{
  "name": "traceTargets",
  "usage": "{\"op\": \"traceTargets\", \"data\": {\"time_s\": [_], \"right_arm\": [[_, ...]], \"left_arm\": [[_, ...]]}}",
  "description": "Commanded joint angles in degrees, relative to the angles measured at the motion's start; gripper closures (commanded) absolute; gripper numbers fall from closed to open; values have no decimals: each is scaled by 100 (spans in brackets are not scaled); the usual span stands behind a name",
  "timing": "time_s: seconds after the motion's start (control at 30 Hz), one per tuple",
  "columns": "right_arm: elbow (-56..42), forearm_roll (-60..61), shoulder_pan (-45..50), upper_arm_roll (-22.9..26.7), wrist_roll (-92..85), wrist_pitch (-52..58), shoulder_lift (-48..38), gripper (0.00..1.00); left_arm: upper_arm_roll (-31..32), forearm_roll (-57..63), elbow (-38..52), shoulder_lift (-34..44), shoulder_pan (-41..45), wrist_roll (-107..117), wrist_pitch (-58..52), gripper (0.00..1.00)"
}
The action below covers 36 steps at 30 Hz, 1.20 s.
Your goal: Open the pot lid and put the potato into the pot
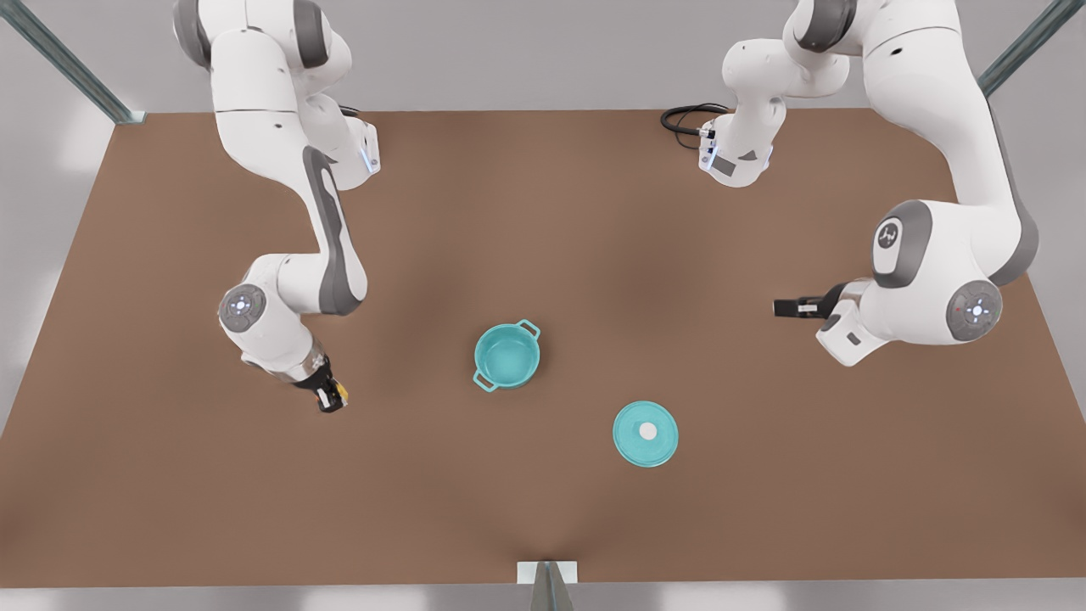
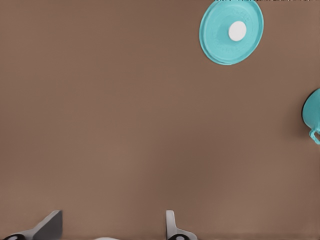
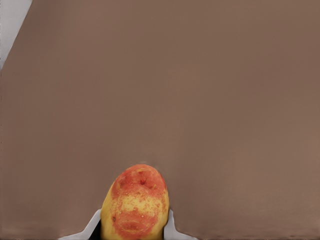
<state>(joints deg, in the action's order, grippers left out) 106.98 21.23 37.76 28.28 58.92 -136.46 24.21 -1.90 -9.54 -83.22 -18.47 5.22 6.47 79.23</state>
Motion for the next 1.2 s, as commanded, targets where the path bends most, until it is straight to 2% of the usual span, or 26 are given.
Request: {"op": "traceTargets", "data": {"time_s": [0.0,0.2,0.27,0.53,0.7,1.0,1.03,1.07,1.17], "right_arm": [[-10,259,328,82,322,392,-30,53],[-160,627,1207,82,506,436,-13,53],[-256,716,1453,64,586,436,57,53],[-1425,1779,2236,64,1201,418,1173,53],[-1434,1893,2588,46,1201,401,1569,53],[-1215,1902,2596,64,1139,366,1596,52],[-1215,1893,2596,64,1139,366,1587,18],[-1215,1885,2596,73,1183,366,1561,0],[-1215,1613,2596,398,1183,725,1104,0]], "left_arm": [[-4,-83,17,1,-12,355,66,0],[67,-337,140,19,-64,724,-127,0],[-12,-329,87,115,-161,136,383,0],[23,-452,61,80,-223,460,304,0],[23,-443,61,80,-223,469,269,0],[23,-443,61,72,-232,469,251,0],[23,-443,61,72,-223,469,251,0],[23,-443,61,72,-223,469,242,0],[23,-443,61,72,-232,469,242,0]]}}
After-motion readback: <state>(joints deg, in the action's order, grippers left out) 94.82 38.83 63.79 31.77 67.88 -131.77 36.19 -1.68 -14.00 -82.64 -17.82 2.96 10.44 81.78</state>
